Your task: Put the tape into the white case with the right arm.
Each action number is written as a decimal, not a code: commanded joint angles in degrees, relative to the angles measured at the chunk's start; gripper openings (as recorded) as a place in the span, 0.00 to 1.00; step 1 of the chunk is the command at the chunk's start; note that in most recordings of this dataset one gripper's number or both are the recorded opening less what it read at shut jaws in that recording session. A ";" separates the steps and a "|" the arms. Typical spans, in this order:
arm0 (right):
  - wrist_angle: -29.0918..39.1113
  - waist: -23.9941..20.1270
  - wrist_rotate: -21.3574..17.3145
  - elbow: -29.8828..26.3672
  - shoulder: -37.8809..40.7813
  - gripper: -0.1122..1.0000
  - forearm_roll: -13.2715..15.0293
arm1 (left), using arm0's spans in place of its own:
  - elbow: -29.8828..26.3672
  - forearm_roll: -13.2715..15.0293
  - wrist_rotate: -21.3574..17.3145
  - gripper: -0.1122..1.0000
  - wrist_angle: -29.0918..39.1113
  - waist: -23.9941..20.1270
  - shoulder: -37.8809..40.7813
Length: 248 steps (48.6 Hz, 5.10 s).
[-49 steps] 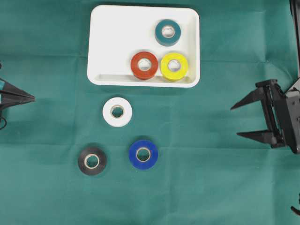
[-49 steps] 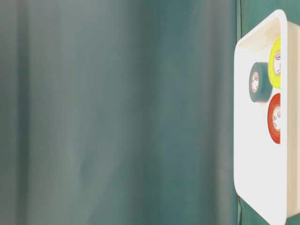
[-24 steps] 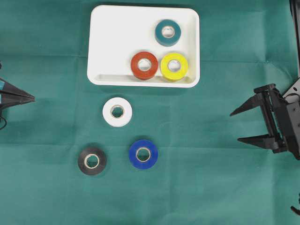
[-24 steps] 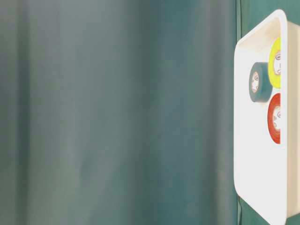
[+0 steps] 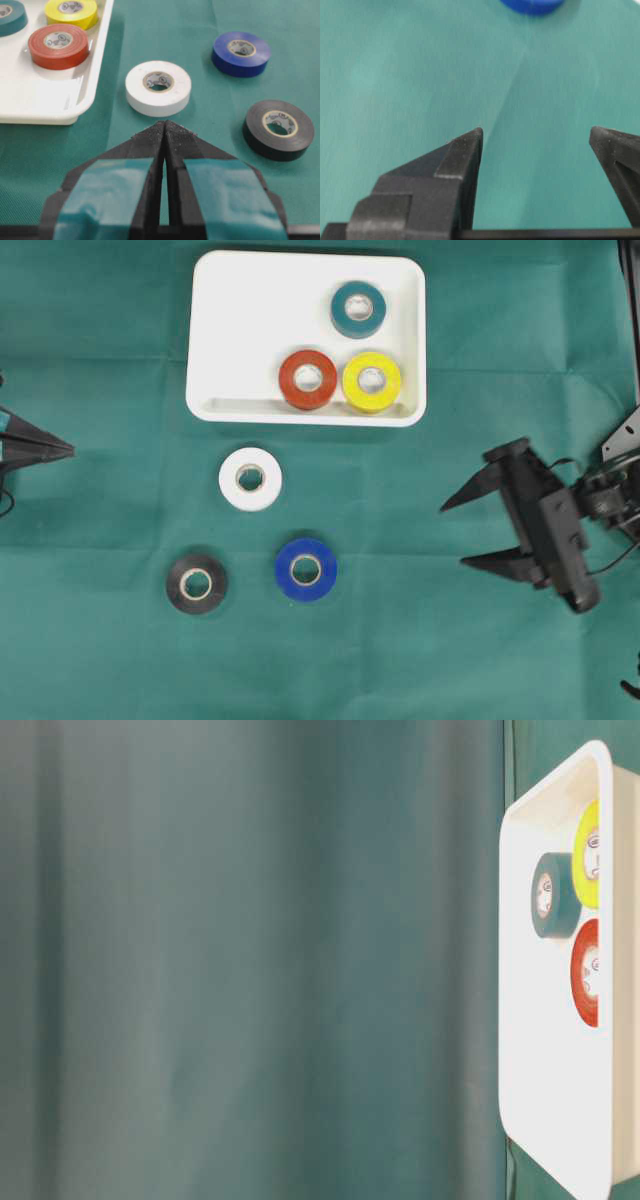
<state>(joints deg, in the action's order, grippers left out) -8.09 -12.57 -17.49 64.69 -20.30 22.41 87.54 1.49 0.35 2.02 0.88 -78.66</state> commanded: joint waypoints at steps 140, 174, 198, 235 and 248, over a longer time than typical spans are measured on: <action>9.67 -3.52 -6.24 -36.47 36.30 0.13 2.02 | 0.18 -0.09 0.00 0.11 -1.76 -0.09 0.44; 12.92 -3.60 -5.63 -37.00 28.92 0.12 2.29 | 0.18 0.00 0.00 0.11 -1.76 -0.18 0.44; 18.02 -0.88 -5.63 -37.71 27.69 0.12 2.37 | 0.18 -0.09 0.00 0.11 -1.67 -0.18 0.44; 16.08 20.74 -5.36 -37.62 26.37 0.12 12.57 | 0.18 0.00 0.00 0.11 -1.67 -0.18 0.44; 10.20 27.07 -5.27 -37.79 27.33 0.12 12.66 | 0.26 0.00 0.00 0.11 -1.76 -0.18 0.44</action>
<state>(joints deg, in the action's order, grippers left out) 4.04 12.83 -22.85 28.30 8.17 34.80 88.42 1.49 0.35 0.79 0.88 -78.66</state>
